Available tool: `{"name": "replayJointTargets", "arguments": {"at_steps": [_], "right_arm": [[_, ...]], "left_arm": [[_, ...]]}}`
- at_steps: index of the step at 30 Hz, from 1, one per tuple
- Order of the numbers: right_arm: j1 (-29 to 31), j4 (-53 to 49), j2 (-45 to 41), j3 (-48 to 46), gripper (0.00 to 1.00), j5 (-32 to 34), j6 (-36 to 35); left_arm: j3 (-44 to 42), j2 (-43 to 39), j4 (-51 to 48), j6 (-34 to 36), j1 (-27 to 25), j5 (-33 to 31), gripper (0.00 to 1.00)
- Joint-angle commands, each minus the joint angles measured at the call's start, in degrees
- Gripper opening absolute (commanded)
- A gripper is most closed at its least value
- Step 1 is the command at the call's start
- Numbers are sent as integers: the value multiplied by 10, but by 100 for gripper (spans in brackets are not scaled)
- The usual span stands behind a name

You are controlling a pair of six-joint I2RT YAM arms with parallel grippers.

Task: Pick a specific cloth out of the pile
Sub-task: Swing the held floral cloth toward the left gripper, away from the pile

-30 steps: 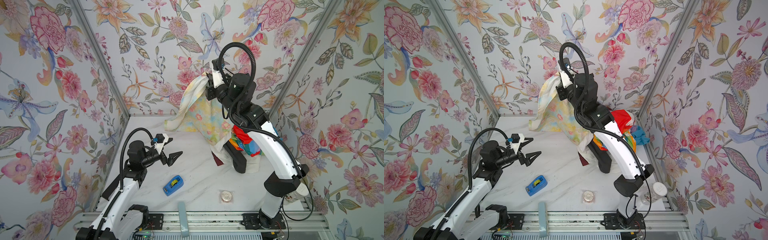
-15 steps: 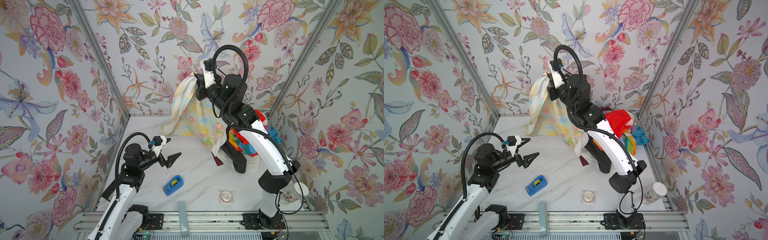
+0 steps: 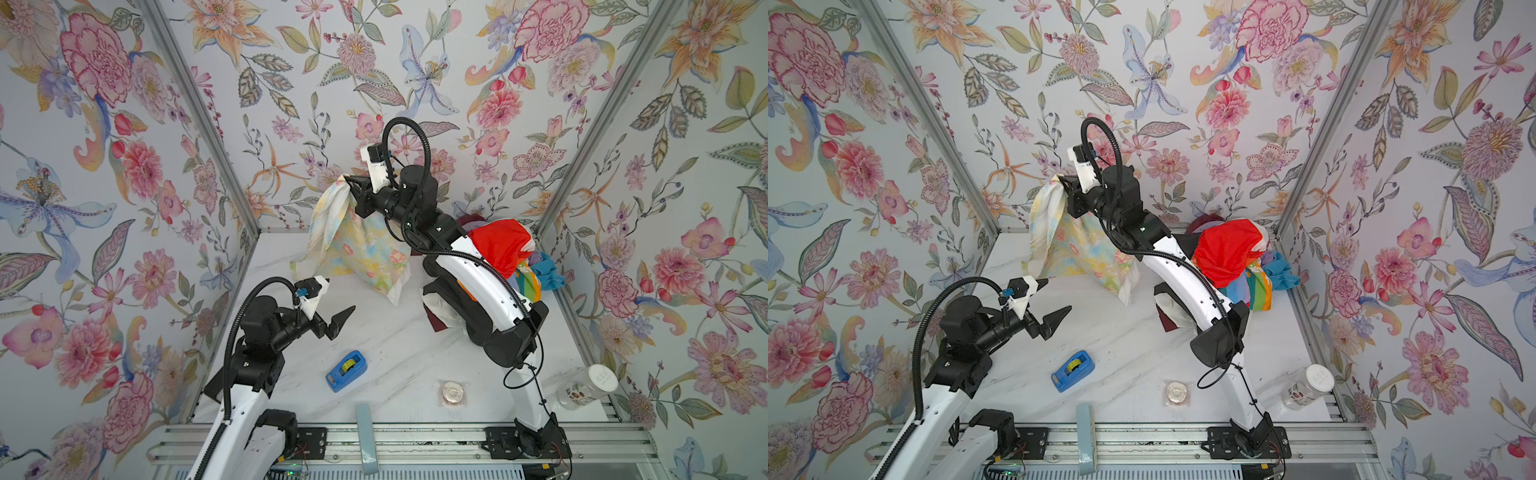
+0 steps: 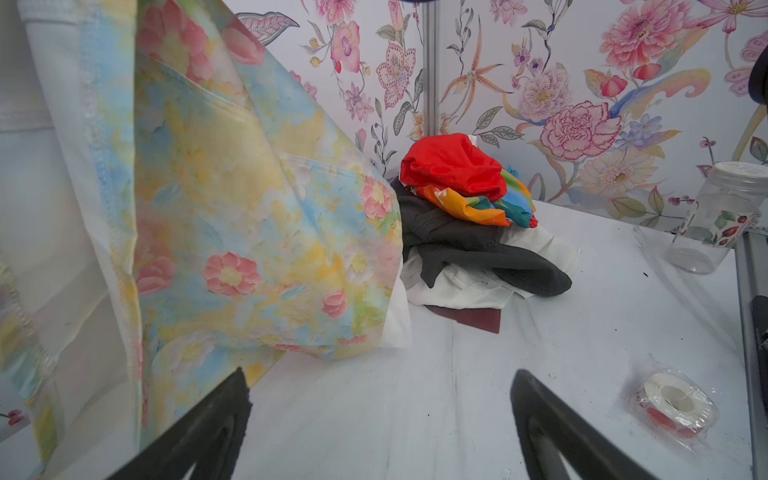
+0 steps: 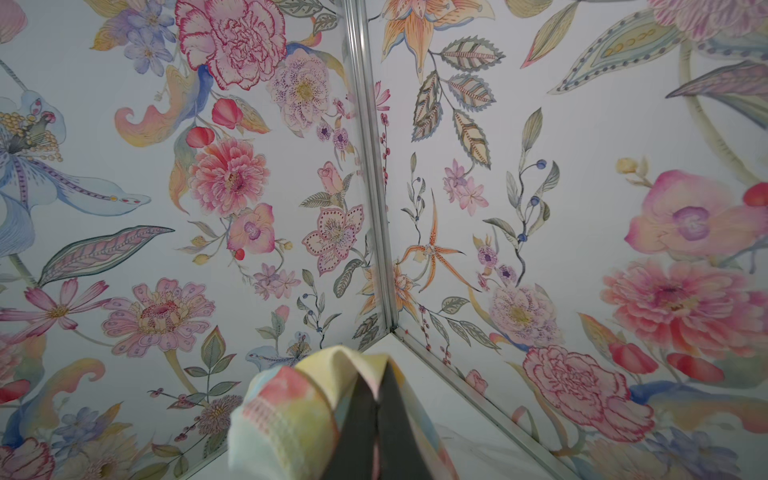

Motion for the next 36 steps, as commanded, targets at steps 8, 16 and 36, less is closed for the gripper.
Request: {"name": "replayJointTargets", "arguments": {"at_steps": [8,16,36], "right_arm": [[8,172,92,45,0,-187,205],[-12,196,150,11,0,-257,306],[-13,41,200,-147,0,-285,260]], "left_arm": [[10,-12,-16,12,-4,-15,99],[11,-4,-18,15,-4,2,99],[11,2,-11,15,-4,5,99]]}}
